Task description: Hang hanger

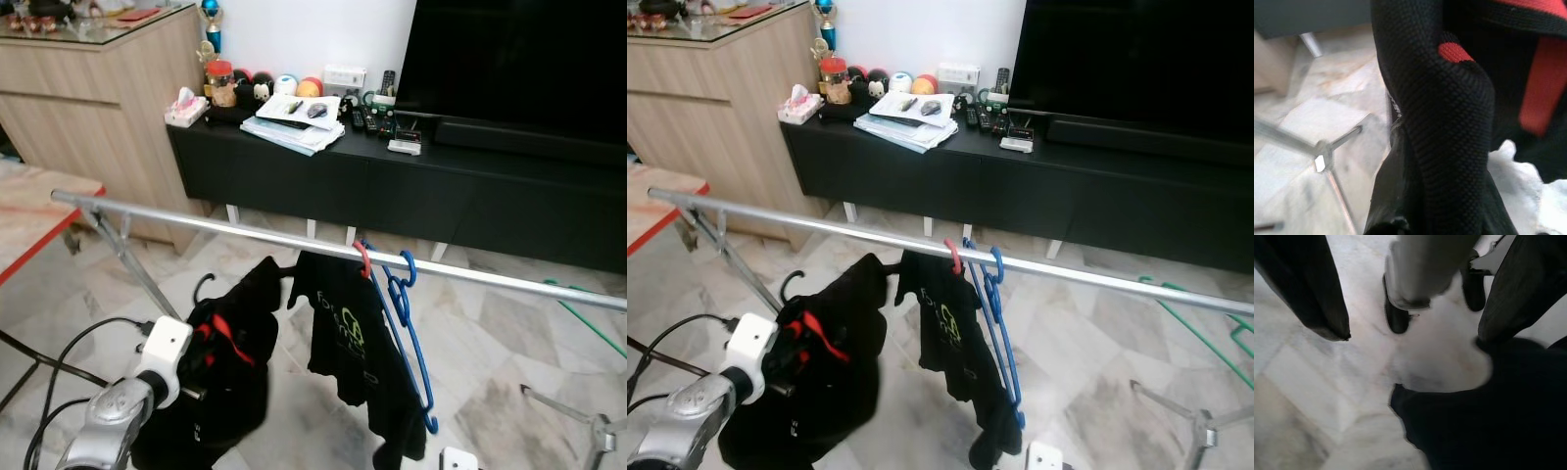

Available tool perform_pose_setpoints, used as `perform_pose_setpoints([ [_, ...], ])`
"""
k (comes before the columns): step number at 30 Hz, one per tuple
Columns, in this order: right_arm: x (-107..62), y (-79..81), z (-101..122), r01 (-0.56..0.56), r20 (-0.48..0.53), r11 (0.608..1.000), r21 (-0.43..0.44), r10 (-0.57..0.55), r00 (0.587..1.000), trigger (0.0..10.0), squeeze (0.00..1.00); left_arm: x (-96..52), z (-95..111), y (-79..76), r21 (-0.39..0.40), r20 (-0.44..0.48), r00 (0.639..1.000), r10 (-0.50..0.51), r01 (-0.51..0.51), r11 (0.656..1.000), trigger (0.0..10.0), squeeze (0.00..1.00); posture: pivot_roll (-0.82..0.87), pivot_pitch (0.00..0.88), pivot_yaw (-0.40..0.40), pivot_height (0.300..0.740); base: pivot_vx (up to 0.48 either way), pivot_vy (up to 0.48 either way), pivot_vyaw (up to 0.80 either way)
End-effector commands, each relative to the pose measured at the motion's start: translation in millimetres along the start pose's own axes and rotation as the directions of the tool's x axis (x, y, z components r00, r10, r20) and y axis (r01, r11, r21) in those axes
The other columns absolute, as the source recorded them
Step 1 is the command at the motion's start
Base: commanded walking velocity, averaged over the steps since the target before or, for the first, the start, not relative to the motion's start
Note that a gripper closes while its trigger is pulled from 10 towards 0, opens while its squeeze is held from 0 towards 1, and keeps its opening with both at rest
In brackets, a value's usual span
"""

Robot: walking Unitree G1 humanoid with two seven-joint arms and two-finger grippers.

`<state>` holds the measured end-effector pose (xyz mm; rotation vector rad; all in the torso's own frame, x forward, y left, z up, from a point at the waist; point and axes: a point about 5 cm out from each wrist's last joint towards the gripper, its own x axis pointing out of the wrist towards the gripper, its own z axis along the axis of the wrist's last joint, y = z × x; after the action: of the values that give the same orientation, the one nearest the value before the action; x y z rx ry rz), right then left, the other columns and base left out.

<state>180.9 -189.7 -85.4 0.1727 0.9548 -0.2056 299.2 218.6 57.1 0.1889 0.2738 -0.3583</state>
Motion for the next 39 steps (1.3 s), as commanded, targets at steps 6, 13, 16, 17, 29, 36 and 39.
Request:
perform_pose_setpoints([
  [6,-1.4,-3.6,-8.6,0.014,-0.029,1.0,-0.001,-0.014,0.999,10.0,0.0,8.0,8.0,-4.2,0.07,-0.008,0.999,-0.053,0.053,0.996,10.0,0.0,-0.04,0.085,-0.006,0.74,0.0,0.0,0.0],
  [13,-0.9,-2.8,-6.1,0.011,-0.023,1.0,-0.003,-0.011,1.0,10.0,0.0,19.1,18.4,-6.3,0.127,-0.014,0.997,-0.077,0.078,0.989,10.0,0.0,-0.04,0.077,-0.011,0.74,0.0,0.0,0.0],
  [16,-0.8,-2.7,-5.3,0.009,-0.021,1.0,-0.007,-0.009,1.0,10.0,0.0,28.5,28.3,-8.4,0.152,-0.011,0.997,-0.081,0.082,0.985,10.0,0.0,-0.04,0.075,-0.014,0.74,0.0,0.0,0.0],
  [17,-0.7,-2.5,-5.0,0.008,-0.021,1.0,-0.009,-0.008,1.0,10.0,0.0,31.5,30.7,-9.1,0.162,-0.014,0.997,-0.078,0.079,0.984,10.0,0.0,-0.04,0.075,-0.014,0.74,0.0,0.0,0.0],
  [29,-0.5,-1.3,-4.3,0.002,-0.021,1.0,-0.023,-0.002,1.0,10.0,0.0,58.1,47.4,-14.7,0.209,-0.086,0.996,-0.008,0.026,0.978,10.0,0.0,-0.05,0.079,-0.027,0.74,0.0,0.0,0.0],
  [36,-0.8,-4.1,-4.5,0.005,-0.019,1.0,-0.026,-0.006,1.0,10.0,0.0,65.0,58.6,-17.6,0.219,-0.058,0.998,0.008,0.005,0.976,10.0,0.0,-0.06,0.083,-0.031,0.74,0.0,0.0,0.0],
  [39,-1.0,-6.0,-4.8,0.008,-0.021,1.0,-0.029,-0.009,1.0,10.0,0.0,68.1,65.3,-20.2,0.214,-0.033,0.999,0.006,0.002,0.977,10.0,0.0,-0.06,0.081,-0.035,0.74,0.0,0.0,0.0],
])
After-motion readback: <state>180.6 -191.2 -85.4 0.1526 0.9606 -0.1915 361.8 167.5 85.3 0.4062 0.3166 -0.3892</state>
